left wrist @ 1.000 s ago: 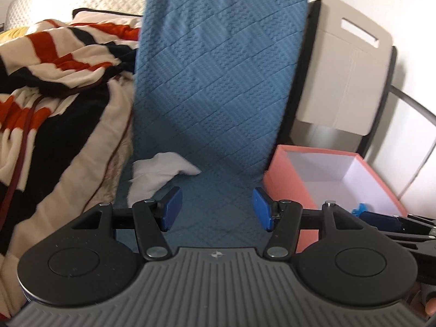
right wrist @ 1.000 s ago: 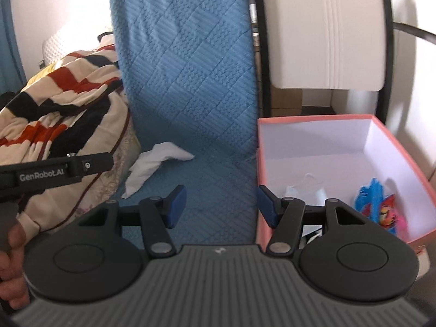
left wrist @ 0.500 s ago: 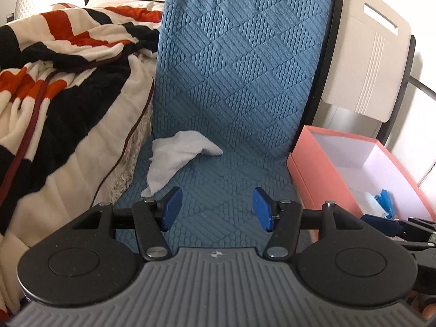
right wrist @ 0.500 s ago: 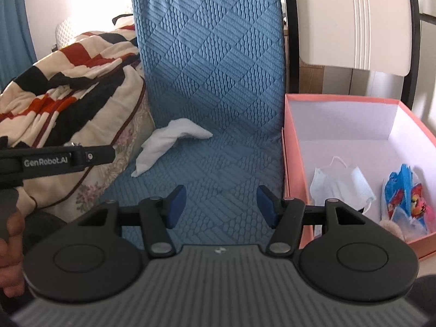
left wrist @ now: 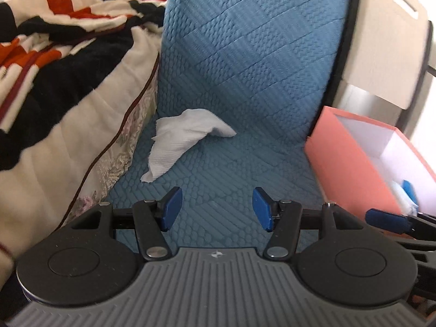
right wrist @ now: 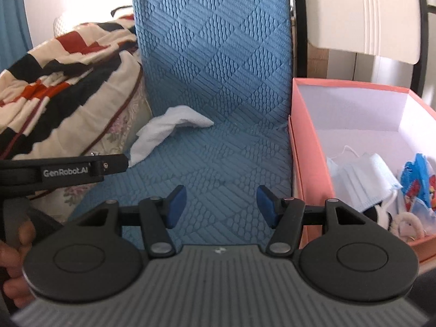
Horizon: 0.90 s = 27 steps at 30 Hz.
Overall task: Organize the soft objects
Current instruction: 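Reach the left tool toward the white tissue on the seat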
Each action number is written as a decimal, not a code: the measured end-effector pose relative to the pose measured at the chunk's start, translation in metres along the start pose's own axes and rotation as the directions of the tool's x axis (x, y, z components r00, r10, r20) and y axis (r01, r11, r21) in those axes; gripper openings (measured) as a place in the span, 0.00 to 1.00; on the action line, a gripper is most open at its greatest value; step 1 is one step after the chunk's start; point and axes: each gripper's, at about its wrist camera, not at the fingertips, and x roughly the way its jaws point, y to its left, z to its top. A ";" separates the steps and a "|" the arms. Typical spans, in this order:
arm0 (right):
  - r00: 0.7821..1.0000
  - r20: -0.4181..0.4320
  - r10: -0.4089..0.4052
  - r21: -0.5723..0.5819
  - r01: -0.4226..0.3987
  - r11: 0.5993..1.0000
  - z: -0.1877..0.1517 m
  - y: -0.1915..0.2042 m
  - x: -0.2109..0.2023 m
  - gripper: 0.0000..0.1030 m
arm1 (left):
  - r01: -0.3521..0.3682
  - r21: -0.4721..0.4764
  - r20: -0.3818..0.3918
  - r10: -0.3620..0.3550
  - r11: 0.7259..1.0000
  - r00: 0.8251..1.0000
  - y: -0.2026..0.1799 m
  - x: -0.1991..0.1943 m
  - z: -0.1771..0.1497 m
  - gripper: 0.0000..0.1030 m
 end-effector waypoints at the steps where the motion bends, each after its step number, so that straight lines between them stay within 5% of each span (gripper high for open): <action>1: 1.000 -0.004 0.010 0.003 -0.010 1.000 0.003 0.000 0.006 0.58 | -0.005 -0.002 -0.006 0.005 1.000 1.000 0.004 0.009 0.003 0.61; 27: 0.975 -0.159 0.157 0.022 -0.156 0.988 0.086 0.003 0.189 0.55 | -0.168 0.199 -0.059 0.183 0.965 0.981 0.030 0.166 0.052 0.66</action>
